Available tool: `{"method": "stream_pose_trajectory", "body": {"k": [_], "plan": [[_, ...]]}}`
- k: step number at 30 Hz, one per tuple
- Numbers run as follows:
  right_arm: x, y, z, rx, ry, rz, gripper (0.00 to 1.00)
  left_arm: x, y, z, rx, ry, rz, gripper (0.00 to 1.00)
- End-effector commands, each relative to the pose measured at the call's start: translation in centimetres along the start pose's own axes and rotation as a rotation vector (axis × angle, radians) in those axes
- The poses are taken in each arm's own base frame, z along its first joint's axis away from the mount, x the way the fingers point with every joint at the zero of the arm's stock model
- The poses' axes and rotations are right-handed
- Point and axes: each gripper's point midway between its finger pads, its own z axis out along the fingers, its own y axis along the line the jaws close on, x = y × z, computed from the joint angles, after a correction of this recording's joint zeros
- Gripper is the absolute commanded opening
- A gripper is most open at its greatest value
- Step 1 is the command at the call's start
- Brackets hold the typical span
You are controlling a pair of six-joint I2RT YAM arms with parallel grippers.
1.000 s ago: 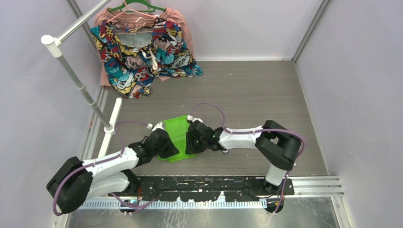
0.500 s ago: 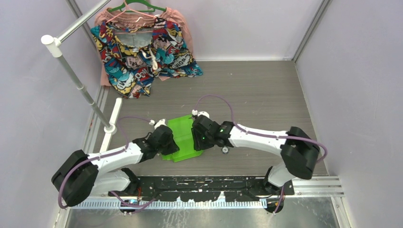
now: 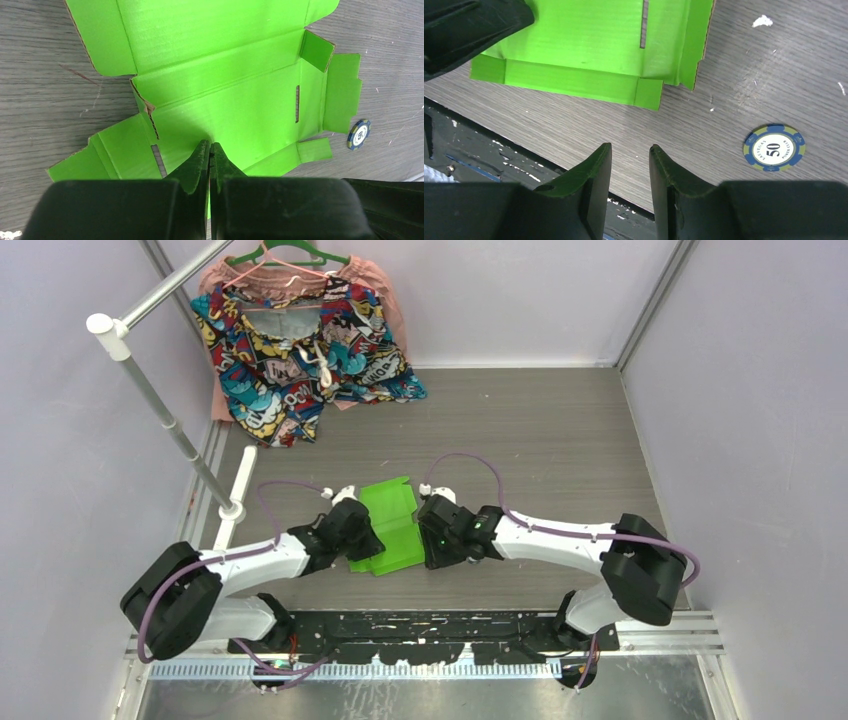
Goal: Fold the paper box
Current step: Fold the paper box at the center of the board.
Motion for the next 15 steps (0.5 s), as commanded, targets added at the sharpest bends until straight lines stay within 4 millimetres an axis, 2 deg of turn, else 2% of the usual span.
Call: {"method": "stream_pose_trajectory", "body": {"k": [1,15], "plan": [[-0.6,-0.1,0.4,0.008,-0.028,0.03,0.39,0.3,0.7,0.2,-0.032,0.01,0.029,0.0],[-3.1,-1.2,2.1,0.031,-0.065,0.067,0.38,0.6,0.8,0.5,-0.035,0.024,0.028,0.0]]}}
